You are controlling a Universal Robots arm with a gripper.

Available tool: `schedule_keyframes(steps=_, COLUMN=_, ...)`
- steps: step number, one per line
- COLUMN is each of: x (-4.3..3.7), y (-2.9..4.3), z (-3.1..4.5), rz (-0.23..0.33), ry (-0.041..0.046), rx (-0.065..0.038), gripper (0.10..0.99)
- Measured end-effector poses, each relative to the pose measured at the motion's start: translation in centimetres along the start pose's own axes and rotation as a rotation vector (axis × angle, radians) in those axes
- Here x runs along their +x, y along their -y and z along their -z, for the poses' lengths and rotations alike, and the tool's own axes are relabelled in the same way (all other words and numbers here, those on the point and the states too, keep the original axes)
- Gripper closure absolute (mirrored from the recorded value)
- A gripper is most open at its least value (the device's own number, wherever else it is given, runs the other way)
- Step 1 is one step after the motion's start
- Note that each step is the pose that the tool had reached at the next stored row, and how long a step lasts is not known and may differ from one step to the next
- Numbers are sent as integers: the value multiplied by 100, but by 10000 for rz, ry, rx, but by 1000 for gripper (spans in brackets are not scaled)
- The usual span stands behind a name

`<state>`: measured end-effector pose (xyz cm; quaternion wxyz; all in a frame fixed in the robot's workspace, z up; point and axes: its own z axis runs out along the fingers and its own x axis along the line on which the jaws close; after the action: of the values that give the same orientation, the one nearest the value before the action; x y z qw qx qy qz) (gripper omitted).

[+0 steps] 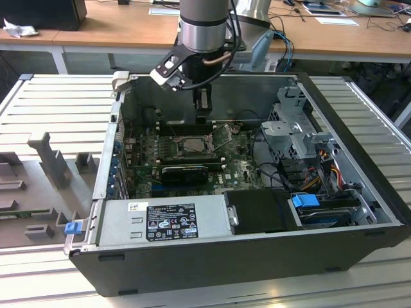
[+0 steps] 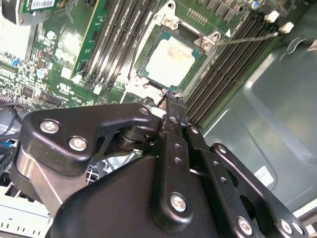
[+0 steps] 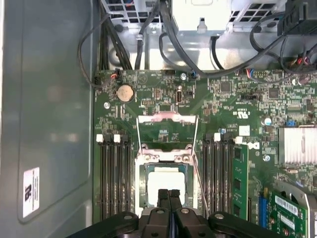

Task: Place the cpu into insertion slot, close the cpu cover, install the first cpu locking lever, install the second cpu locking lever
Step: 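Close the cpu cover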

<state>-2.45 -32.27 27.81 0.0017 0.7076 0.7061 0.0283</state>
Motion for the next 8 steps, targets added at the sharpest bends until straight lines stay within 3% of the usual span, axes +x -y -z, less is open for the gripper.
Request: schedule_keyframes(steps=8, x=1, y=-326, z=-35, rz=6, ry=-1, rx=20, gripper=980)
